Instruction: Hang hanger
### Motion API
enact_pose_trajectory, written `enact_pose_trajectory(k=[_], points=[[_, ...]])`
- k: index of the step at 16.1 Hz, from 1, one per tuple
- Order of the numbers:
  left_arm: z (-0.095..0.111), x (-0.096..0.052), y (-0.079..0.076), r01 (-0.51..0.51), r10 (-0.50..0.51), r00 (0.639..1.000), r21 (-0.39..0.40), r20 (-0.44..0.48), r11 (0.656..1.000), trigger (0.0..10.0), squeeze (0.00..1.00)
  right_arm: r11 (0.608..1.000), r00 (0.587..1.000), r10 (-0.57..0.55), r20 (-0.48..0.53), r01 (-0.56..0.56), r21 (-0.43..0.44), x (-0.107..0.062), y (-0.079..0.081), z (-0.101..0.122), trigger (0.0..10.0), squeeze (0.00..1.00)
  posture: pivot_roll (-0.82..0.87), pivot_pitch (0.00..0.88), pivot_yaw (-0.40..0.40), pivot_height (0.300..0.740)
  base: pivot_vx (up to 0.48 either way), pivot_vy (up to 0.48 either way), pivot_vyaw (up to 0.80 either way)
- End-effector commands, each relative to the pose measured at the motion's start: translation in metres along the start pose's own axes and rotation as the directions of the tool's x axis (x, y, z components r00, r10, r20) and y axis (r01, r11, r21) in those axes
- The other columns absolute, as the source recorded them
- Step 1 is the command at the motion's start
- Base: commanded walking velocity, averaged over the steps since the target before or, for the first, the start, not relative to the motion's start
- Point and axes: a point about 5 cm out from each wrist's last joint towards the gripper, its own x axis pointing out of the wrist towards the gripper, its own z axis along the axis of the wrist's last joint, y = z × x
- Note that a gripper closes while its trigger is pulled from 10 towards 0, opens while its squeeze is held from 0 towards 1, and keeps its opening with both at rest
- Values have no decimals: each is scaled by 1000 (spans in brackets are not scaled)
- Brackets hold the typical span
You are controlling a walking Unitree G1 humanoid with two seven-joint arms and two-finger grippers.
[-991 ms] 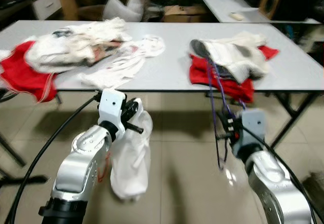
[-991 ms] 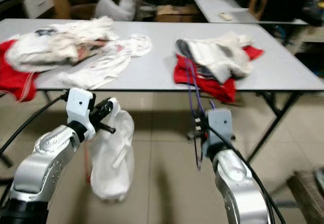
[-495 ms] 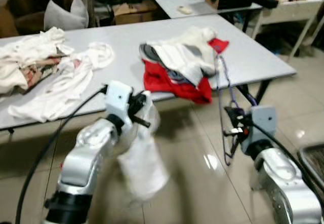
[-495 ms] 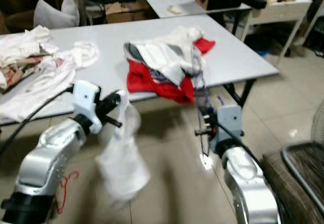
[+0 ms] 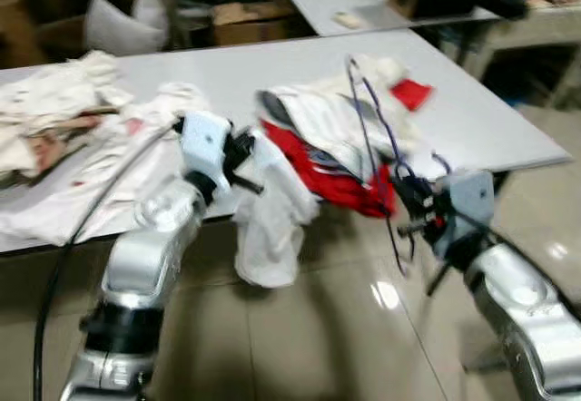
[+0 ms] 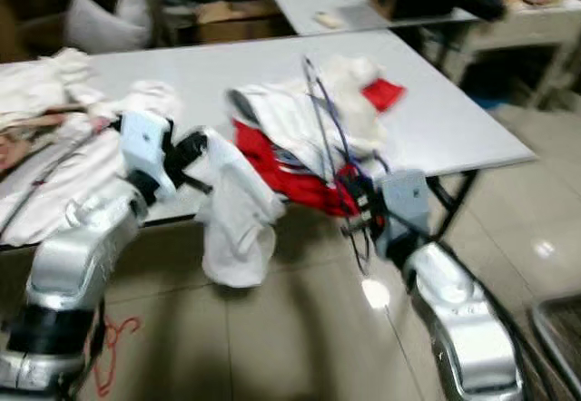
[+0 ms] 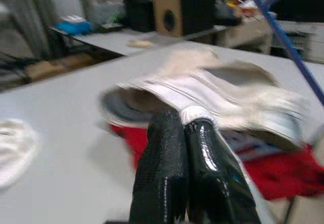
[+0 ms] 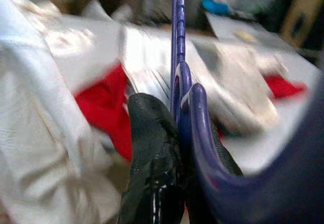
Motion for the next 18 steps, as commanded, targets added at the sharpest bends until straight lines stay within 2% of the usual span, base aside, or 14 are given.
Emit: enact_pose_trajectory(k=[1, 2, 4, 5, 6, 7, 8, 10, 12, 14, 16, 18], points=[[8, 2, 9, -4, 4, 999, 1, 32, 1000, 10000, 0, 999, 999, 40, 20, -40, -10, -1, 0, 10, 10000, 0, -176, 0, 13, 740, 349, 0, 0], [12, 8, 9, 20, -20, 999, 4, 41, 1000, 10000, 0, 995, 997, 78, 13, -78, -55, -5, -4, 15, 10000, 0, -182, 0, 18, 740, 345, 0, 0], [21, 21, 13, 47, -47, 998, 2, 52, 999, 10000, 0, 964, 975, 219, -18, -219, -152, -21, -12, 28, 10000, 0, -186, 0, 20, 740, 347, 0, 0], [27, 30, 18, 46, -47, 997, 18, 53, 999, 10000, 0, 932, 952, 299, -59, -305, -194, -32, -18, 34, 10000, 0, -188, 0, 17, 740, 345, 0, 0], [38, 45, 28, 37, -39, 999, 46, 35, 998, 10000, 0, 866, 893, 434, -123, -451, -215, -51, -28, 49, 10000, 0, -193, 0, 12, 740, 341, 0, 0], [43, 52, 30, 48, -49, 999, 64, 21, 997, 10000, 0, 830, 857, 494, -148, -515, -214, -60, -32, 58, 10000, 0, -195, 0, 11, 740, 341, 0, 0], [44, 53, 30, 52, -54, 998, 67, 17, 996, 10000, 0, 823, 850, 504, -153, -527, -215, -61, -33, 59, 10000, 0, -195, 0, 11, 740, 341, 0, 0], [54, 63, 31, 67, -70, 997, 90, 33, 994, 10000, 0, 780, 802, 555, -222, -594, -195, -68, -39, 63, 10000, 0, -209, 0, 17, 740, 343, 0, 0], [75, 74, 34, 87, -95, 992, 104, 77, 991, 10000, 0, 738, 750, 582, -312, -649, -183, -68, -42, 60, 10000, 0, -215, 0, 21, 740, 341, 0, 0], [97, 80, 32, 123, -137, 982, 105, 132, 987, 10000, 0, 706, 716, 600, -357, -684, -185, -59, -37, 55, 10000, 0, -218, 0, 22, 740, 343, 0, 0], [109, 82, 30, 151, -167, 972, 108, 166, 983, 10000, 0, 699, 710, 604, -363, -690, -186, -52, -35, 53, 10000, 0, -218, 0, 22, 740, 343, 0, 0], [121, 83, 28, 185, -207, 958, 124, 198, 975, 10000, 0, 685, 706, 608, -363, -698, -208, -37, -32, 51, 10000, 0, -207, 0, 21, 740, 337, 0, 0]])
